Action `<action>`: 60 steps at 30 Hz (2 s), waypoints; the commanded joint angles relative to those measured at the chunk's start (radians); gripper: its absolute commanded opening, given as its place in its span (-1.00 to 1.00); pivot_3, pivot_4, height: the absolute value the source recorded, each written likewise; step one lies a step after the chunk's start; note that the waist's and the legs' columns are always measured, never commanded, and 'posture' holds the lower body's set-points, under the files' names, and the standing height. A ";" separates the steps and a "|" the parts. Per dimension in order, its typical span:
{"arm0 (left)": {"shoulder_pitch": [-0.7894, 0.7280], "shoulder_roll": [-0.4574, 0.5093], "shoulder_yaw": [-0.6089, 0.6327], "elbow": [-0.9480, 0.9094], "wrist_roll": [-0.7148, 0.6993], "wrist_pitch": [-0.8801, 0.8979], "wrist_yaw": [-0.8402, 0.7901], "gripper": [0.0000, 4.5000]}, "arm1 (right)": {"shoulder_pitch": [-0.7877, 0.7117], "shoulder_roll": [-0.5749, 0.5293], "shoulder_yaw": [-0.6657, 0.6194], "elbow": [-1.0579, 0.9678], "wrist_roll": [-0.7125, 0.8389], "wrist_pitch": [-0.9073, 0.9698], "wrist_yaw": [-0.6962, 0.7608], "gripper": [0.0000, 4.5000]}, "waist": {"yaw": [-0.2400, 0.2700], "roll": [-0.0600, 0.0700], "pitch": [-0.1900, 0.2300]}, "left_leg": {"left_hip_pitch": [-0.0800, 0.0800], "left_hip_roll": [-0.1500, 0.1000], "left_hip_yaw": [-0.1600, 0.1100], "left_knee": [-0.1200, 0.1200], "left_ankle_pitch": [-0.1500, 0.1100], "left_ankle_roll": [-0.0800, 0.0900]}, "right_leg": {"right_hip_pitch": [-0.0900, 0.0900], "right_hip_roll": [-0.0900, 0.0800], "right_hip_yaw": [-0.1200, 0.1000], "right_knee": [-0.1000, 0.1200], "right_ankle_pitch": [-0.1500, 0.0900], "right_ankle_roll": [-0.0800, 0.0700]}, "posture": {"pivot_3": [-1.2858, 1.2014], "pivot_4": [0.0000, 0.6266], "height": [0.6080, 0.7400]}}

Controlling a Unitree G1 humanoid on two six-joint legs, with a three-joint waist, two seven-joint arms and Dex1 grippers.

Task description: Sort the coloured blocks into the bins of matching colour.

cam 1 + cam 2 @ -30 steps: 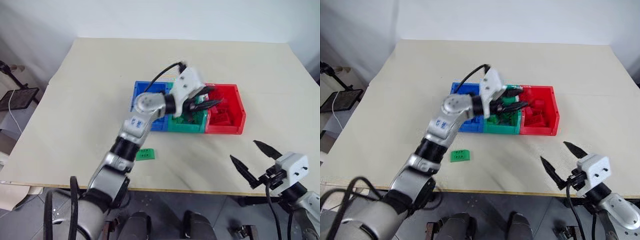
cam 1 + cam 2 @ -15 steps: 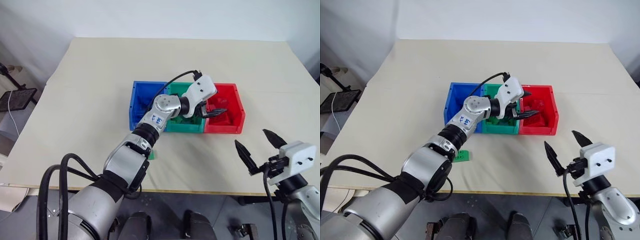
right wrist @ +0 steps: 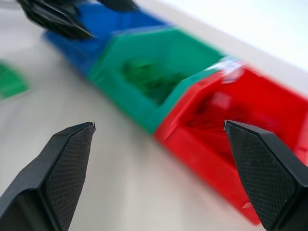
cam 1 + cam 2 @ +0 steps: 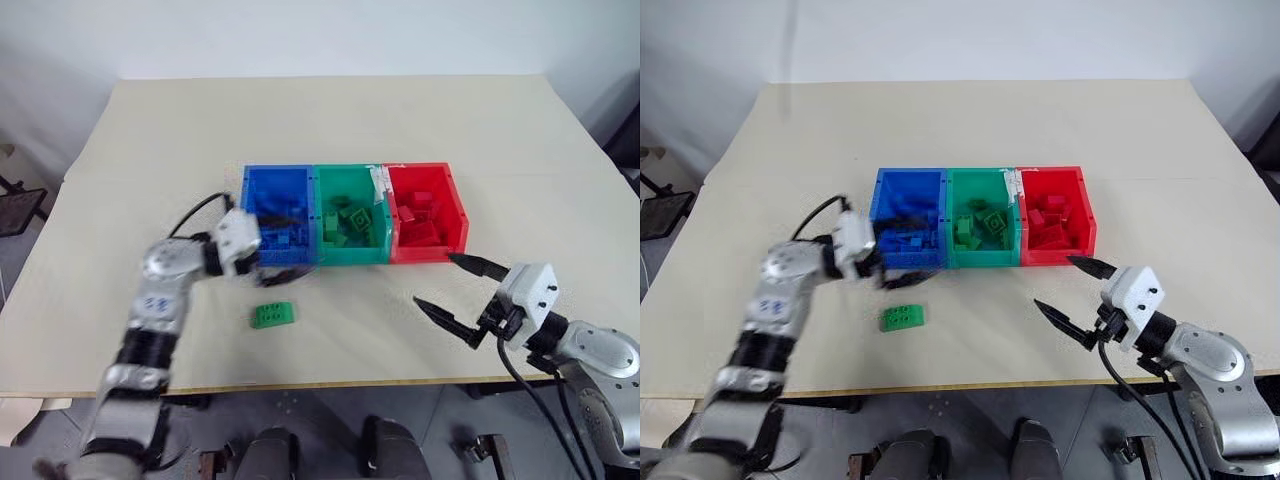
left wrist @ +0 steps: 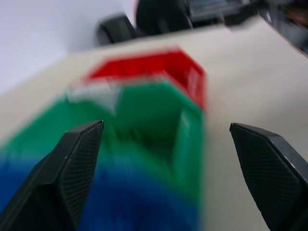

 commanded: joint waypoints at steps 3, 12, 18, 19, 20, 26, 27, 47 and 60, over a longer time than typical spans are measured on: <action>0.272 0.134 0.160 -0.223 -0.085 0.070 0.031 0.98 | -0.107 -0.028 0.086 0.085 0.011 -0.084 0.174 1.00 | 0.011 0.000 0.000 | 0.000 0.000 -0.001 0.002 0.000 0.000 | 0.001 0.000 0.000 -0.001 0.000 0.000 | 0.03 -0.52 1.00; 0.541 0.255 0.296 -0.306 -0.110 0.126 0.035 0.98 | -0.274 -0.016 0.198 0.197 0.067 -0.027 0.322 1.00 | 0.026 -0.001 0.001 | -0.001 0.000 -0.002 0.005 -0.001 -0.001 | 0.002 0.000 0.000 0.000 0.000 0.000 | 0.03 -0.52 1.00; 0.529 0.279 0.228 -0.472 -0.109 0.301 0.095 0.98 | -0.246 -0.057 0.186 0.207 0.059 -0.006 0.364 1.00 | 0.026 -0.001 0.001 | -0.001 0.000 -0.002 0.005 -0.001 -0.002 | 0.002 0.000 -0.001 0.000 0.000 0.000 | 0.03 -0.52 1.00; 0.519 0.287 0.201 -0.495 -0.096 0.332 0.101 0.98 | -0.239 -0.061 0.181 0.207 0.057 -0.007 0.364 1.00 | 0.025 -0.001 0.001 | -0.001 0.000 -0.002 0.004 -0.001 -0.002 | 0.002 0.000 -0.001 0.000 0.000 0.000 | 0.03 -0.52 1.00; 0.495 0.287 0.161 -0.531 -0.090 0.365 0.106 0.98 | -0.227 -0.069 0.173 0.204 0.056 -0.003 0.362 1.00 | 0.026 -0.001 0.001 | -0.001 0.000 -0.002 0.004 -0.001 -0.002 | 0.002 0.000 -0.001 0.000 0.000 0.000 | 0.03 -0.52 1.00; 0.253 0.266 -0.106 -0.616 0.050 0.614 0.208 0.98 | -0.143 -0.113 0.151 0.150 0.066 0.031 0.355 1.00 | 0.028 -0.002 0.000 | -0.001 0.000 -0.002 0.006 -0.001 -0.002 | 0.002 0.000 0.000 0.001 0.000 0.000 | 0.03 -0.52 1.00; 0.221 0.265 -0.146 -0.610 0.080 0.640 0.215 0.98 | -0.129 -0.118 0.153 0.145 0.056 0.025 0.354 1.00 | 0.027 -0.002 0.000 | -0.001 0.000 -0.002 0.006 -0.001 -0.002 | 0.002 0.000 0.000 0.001 0.000 0.000 | 0.03 -0.52 1.00; 0.037 0.035 -0.203 -0.540 0.014 0.758 0.261 -0.34 | 0.014 -0.054 0.009 0.022 0.046 -0.040 0.156 1.00 | 0.047 -0.002 0.000 | -0.003 0.000 -0.001 0.010 -0.001 -0.002 | 0.003 0.000 0.001 0.001 0.000 0.000 | 0.03 -0.52 1.00; -0.496 -0.387 -0.255 0.200 0.214 0.371 0.534 -0.34 | 0.225 0.049 -0.226 -0.220 0.130 0.088 -0.145 1.00 | 0.057 -0.003 -0.001 | -0.002 -0.001 0.001 0.008 -0.001 -0.001 | 0.002 0.000 0.002 0.000 0.000 0.000 | 0.03 -0.52 1.00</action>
